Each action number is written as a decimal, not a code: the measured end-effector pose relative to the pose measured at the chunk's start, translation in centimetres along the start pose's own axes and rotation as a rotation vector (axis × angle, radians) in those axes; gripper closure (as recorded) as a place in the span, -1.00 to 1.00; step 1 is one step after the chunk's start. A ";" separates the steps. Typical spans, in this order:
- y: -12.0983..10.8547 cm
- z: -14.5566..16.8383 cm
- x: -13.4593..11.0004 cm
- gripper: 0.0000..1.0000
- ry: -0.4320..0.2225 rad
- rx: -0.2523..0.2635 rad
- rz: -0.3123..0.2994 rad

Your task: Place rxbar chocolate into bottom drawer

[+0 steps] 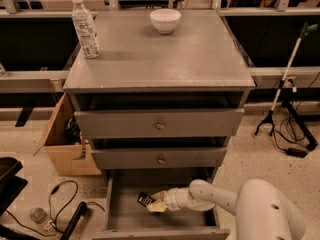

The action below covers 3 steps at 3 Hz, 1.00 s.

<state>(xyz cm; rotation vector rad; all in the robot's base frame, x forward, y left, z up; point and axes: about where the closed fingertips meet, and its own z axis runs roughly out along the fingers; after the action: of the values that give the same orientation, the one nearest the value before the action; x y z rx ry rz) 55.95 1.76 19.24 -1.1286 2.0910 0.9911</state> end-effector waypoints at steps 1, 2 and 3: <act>0.0 0.0 0.0 -0.70 0.000 0.000 0.000; 0.1 0.0 0.0 -1.00 0.001 0.007 0.002; 0.2 -2.1 -0.2 -1.00 -0.020 0.058 0.000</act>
Offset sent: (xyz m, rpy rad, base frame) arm 0.0022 -0.0045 0.0026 -0.0131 -0.0088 -0.0212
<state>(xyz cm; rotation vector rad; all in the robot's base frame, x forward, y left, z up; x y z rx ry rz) 55.57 0.19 20.66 -1.0855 2.0902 0.9325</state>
